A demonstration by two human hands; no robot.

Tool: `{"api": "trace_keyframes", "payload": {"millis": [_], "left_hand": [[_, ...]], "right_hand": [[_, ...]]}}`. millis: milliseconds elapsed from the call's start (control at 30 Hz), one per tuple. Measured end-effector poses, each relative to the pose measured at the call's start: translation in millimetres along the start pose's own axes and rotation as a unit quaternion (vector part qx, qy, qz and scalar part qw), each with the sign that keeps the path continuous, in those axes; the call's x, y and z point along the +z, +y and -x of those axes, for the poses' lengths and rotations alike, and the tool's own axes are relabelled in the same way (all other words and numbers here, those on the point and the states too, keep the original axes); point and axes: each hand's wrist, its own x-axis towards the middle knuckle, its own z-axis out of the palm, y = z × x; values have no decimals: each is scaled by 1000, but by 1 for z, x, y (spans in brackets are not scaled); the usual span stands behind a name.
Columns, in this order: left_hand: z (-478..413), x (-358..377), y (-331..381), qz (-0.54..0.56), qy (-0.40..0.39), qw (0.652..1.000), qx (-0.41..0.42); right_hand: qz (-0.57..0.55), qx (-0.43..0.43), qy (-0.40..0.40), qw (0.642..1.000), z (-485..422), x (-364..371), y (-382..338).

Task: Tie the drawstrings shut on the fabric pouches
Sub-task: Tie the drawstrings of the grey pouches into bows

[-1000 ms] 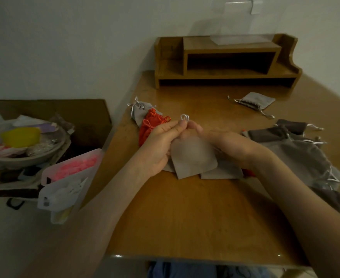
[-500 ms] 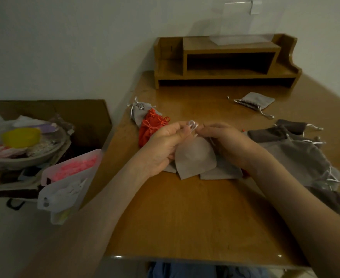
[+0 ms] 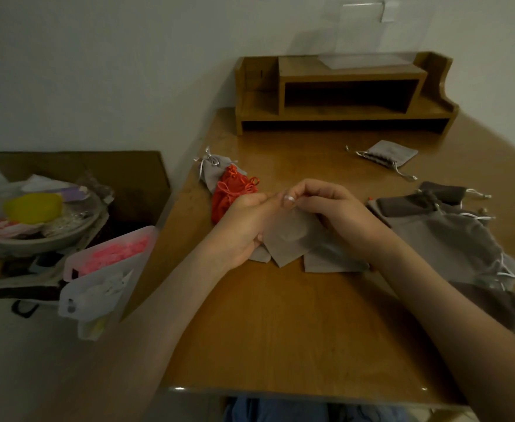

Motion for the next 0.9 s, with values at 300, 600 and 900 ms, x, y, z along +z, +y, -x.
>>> {"api": "trace_keyframes", "payload": {"millis": [300,600,900], "left_hand": [[-2,-1,-7,-51,15,999,-13],[3,4,-9,-135,-35,990,31],[-2,6,-12,-150,50,987,37]], "right_hand": [[202,-34,77,976,-2,6,7],[325,-87,125,933,-5,2,16],[400,-154,95,898,-6,3,18]]}}
